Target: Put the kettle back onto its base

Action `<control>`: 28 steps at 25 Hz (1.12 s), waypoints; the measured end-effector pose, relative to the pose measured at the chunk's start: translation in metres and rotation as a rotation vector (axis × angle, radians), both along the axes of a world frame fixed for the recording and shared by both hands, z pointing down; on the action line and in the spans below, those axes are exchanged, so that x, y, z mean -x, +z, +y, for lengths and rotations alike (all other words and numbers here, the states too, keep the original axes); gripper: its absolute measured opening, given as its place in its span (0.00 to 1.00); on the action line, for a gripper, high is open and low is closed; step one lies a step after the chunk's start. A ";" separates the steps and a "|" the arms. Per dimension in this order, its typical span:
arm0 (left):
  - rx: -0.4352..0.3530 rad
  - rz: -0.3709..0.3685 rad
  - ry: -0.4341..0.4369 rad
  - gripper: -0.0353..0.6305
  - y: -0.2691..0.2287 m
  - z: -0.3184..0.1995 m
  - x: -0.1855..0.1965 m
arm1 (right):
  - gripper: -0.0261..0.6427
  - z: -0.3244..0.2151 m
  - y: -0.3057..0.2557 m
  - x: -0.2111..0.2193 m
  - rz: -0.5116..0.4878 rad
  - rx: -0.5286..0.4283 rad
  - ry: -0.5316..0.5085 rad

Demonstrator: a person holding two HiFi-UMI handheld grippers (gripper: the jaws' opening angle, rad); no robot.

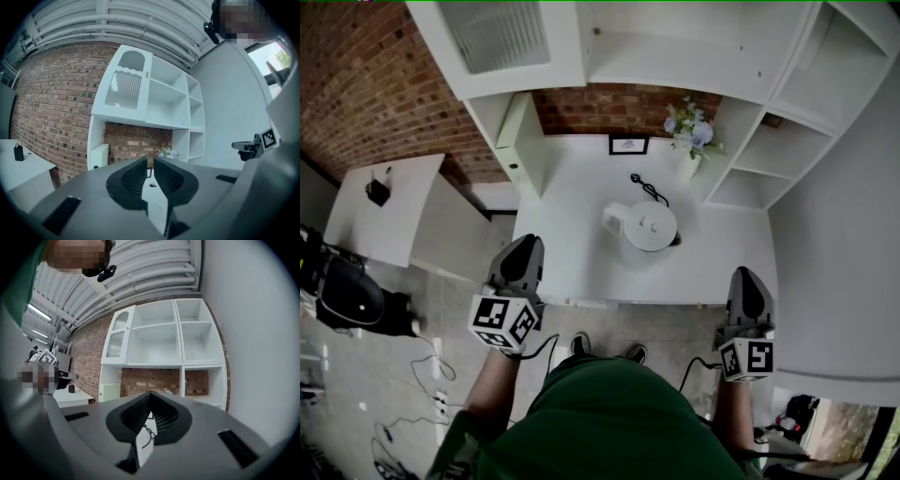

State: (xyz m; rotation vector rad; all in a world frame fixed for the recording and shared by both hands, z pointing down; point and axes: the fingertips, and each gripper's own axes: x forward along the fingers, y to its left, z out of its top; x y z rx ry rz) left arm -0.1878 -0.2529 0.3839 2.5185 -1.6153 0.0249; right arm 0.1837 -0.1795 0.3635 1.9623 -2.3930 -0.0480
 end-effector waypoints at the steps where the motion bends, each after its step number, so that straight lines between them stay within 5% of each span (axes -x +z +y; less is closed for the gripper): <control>1: 0.001 -0.001 -0.003 0.14 0.000 0.000 0.000 | 0.06 0.000 0.000 0.000 -0.001 0.001 -0.004; 28: 0.030 0.039 -0.088 0.14 0.018 0.015 -0.037 | 0.06 -0.009 0.005 -0.048 0.005 -0.003 -0.084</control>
